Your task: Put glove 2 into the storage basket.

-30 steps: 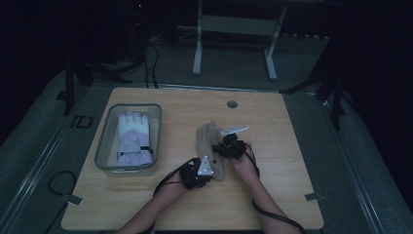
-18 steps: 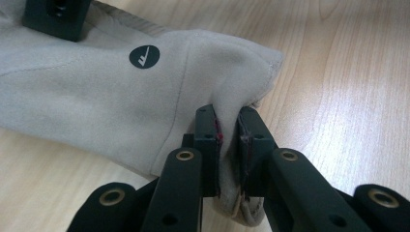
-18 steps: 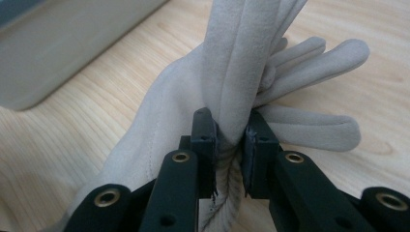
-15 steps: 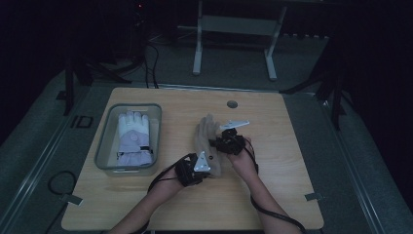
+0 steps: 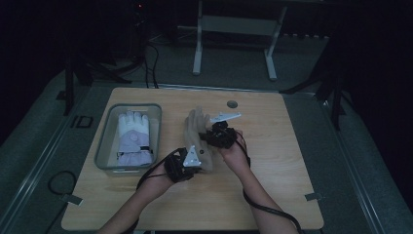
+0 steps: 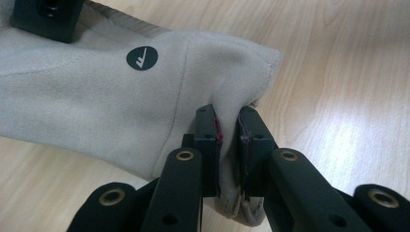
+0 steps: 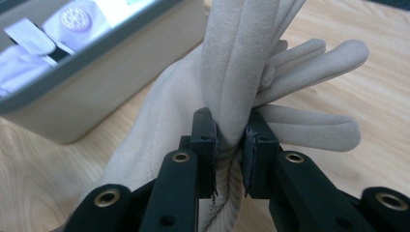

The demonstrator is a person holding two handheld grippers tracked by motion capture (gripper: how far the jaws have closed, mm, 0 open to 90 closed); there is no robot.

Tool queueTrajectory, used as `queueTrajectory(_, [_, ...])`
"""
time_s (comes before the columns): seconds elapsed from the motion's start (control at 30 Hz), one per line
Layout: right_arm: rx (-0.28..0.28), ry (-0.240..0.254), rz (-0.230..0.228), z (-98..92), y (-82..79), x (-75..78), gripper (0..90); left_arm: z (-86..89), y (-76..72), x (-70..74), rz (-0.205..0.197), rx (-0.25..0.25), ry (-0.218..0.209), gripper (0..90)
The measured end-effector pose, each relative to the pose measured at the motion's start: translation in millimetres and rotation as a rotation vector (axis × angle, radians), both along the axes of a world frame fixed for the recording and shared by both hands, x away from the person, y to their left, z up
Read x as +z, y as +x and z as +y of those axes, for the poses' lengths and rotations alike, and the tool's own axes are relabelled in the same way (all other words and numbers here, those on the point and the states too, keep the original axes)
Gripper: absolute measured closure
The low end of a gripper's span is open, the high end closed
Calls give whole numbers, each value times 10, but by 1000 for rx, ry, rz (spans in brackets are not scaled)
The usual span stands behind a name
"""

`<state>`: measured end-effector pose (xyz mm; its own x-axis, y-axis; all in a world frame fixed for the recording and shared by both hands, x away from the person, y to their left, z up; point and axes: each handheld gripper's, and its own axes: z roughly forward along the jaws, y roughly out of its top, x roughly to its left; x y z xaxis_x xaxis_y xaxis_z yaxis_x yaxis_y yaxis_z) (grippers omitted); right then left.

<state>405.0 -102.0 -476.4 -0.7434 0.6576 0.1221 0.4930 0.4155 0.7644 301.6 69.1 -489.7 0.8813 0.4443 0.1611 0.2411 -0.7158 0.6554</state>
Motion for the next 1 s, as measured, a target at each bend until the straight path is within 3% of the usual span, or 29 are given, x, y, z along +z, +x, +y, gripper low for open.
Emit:
queueTrajectory(0.43, [50, 37, -34, 517, 22, 257, 780, 411, -39, 235, -29, 58, 32, 812])
queueTrajectory(0.63, [77, 31, -49, 766, 13, 323, 780, 601, -64, 255, -31, 86, 35, 812])
queueTrajectory(1.0, [130, 34, -55, 1228, 51, 476, 779, 1017, -128, 445, -48, 137, 77, 812])
